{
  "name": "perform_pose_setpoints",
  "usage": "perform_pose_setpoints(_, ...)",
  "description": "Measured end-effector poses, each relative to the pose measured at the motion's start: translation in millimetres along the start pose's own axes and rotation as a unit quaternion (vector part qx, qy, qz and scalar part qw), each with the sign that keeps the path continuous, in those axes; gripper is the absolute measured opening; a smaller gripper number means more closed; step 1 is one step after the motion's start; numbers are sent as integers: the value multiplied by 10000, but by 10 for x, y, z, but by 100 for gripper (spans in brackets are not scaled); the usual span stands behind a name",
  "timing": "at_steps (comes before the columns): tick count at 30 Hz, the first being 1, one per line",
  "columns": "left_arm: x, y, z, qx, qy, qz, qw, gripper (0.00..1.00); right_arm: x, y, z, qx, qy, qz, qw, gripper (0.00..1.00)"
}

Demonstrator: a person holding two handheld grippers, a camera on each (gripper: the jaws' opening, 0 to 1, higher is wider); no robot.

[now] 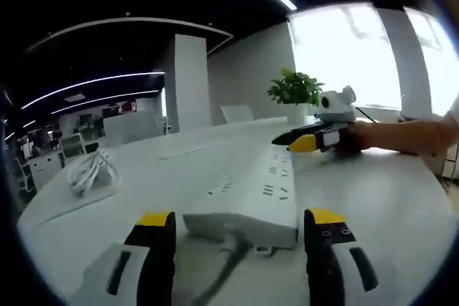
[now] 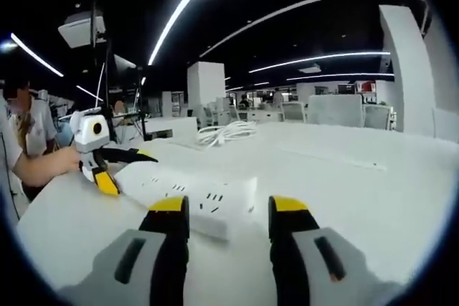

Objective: Straighten the power strip on the desk, plug the charger into it

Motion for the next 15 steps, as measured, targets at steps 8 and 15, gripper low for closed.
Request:
perform_pose_setpoints(8, -7, 8, -9, -4, -55, 0, 10000, 75, 7, 26, -19, -62, 49, 83, 9999, 42)
perform_pose_setpoints(15, -17, 16, -12, -3, -85, -8, 10000, 74, 28, 38, -22, 14, -275, 296, 9992, 42)
Point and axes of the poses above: the point that each gripper's makers call its tool centre point, and the gripper's own axes: y roughly forward along the fingers, x roughly to its right, z roughly out of its top, the point moved 10 cm from there along -y, roughly backward along the fingers, and after that the axes turned 15 degrees about -y, right-handed, at the moved point
